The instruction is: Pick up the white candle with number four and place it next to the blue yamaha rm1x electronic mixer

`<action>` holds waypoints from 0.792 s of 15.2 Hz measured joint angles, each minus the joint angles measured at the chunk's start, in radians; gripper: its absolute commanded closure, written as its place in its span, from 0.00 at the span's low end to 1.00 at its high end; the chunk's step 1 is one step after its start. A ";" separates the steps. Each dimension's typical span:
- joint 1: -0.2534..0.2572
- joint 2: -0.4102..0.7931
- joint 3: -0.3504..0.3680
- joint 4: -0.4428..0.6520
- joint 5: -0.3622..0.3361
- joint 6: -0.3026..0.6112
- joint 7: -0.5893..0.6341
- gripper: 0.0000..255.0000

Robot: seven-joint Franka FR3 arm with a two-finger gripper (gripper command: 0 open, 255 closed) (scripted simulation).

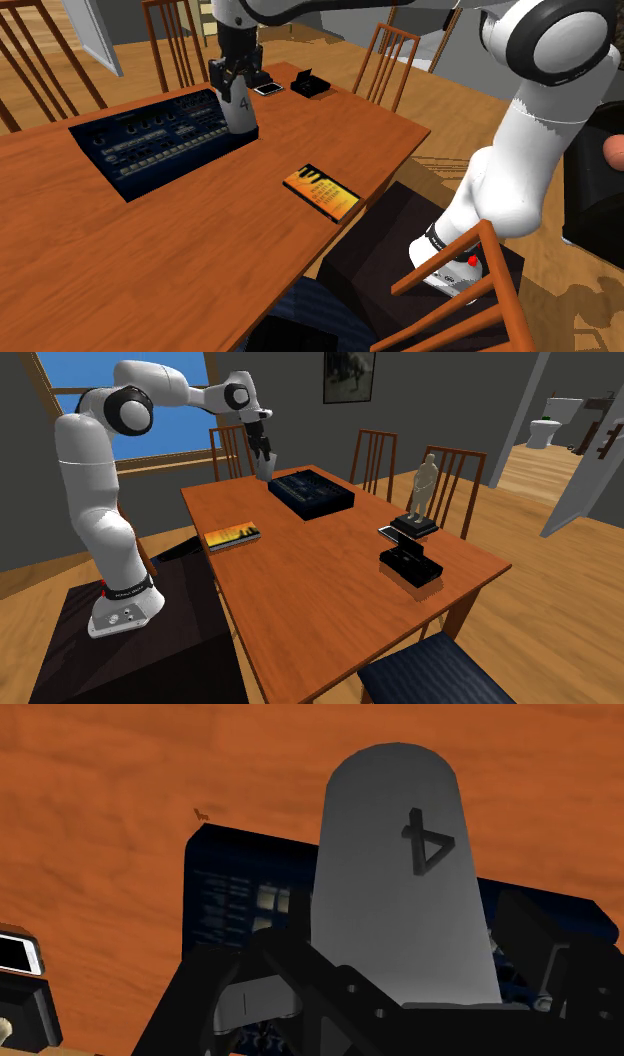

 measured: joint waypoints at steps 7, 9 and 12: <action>0.102 0.174 0.041 0.221 -0.046 -0.069 0.133 1.00; 0.133 0.232 0.048 0.304 -0.060 -0.100 0.162 1.00; 0.193 0.346 0.055 0.485 -0.082 -0.175 0.205 1.00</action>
